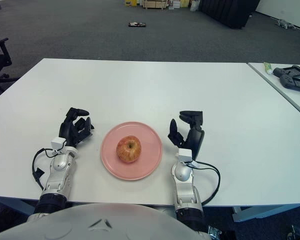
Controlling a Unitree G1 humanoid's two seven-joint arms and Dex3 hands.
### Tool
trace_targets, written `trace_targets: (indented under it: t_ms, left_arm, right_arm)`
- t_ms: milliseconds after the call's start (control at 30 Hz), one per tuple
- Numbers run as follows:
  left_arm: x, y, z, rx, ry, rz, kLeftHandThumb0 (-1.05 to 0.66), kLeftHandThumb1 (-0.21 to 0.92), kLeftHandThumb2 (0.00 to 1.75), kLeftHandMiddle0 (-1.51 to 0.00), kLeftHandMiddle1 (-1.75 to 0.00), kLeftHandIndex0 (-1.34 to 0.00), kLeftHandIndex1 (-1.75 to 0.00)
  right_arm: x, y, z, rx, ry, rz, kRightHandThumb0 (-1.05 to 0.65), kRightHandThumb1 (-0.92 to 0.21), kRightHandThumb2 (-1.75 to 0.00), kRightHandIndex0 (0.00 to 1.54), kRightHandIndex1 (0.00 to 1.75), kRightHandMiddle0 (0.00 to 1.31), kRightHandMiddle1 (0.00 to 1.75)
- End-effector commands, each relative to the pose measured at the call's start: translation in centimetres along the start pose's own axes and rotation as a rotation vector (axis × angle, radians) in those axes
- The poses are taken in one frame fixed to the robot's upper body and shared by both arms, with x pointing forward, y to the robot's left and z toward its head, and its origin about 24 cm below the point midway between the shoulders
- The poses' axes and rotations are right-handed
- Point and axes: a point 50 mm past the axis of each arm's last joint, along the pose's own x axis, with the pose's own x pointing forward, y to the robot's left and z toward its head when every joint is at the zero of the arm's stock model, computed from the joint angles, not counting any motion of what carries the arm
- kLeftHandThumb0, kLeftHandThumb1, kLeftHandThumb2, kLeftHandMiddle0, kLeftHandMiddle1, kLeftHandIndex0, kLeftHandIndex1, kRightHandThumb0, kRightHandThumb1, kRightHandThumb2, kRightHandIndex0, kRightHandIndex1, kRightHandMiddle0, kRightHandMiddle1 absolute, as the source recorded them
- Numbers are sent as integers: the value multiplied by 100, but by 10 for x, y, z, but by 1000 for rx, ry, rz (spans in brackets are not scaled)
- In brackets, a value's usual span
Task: Put the apple into the plate.
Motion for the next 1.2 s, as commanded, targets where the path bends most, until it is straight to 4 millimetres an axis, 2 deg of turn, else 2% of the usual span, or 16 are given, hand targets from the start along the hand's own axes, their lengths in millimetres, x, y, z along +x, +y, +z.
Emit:
trace_targets:
  t_ms: [0, 167, 467, 667, 933, 1167]
  left_arm:
    - [2, 0, 1, -9, 2, -8, -40, 59, 98, -66, -175, -40, -175]
    - [2, 1, 1, -9, 2, -9, -40, 59, 98, -65, -175, -40, -175]
    - [2, 1, 1, -4, 5, -1, -40, 60, 96, -64, -175, -39, -175]
    - [1, 1, 1, -2, 7, 3, -40, 61, 96, -63, -175, -39, -175]
    - [1, 2, 1, -12, 6, -4, -40, 61, 96, -65, -175, -39, -175]
    - [1, 2, 1, -20, 1, -12, -40, 59, 98, -66, -175, -40, -175]
  right_arm:
    - [1, 8, 1, 42, 25, -28, -38, -69, -84, 62, 123, 33, 175]
    - [2, 7, -1, 46, 33, -28, -39, -66, -88, 65, 132, 35, 175]
    - [-1, 4, -17, 64, 103, -30, -39, -63, -92, 67, 146, 37, 175]
    - [-2, 5, -23, 63, 138, -23, -39, -64, -92, 68, 148, 37, 175]
    - [-3, 4, -37, 23, 215, 91, -40, -59, -97, 68, 151, 40, 175]
    - [-4, 2, -45, 29, 275, 196, -40, -61, -96, 64, 147, 39, 175]
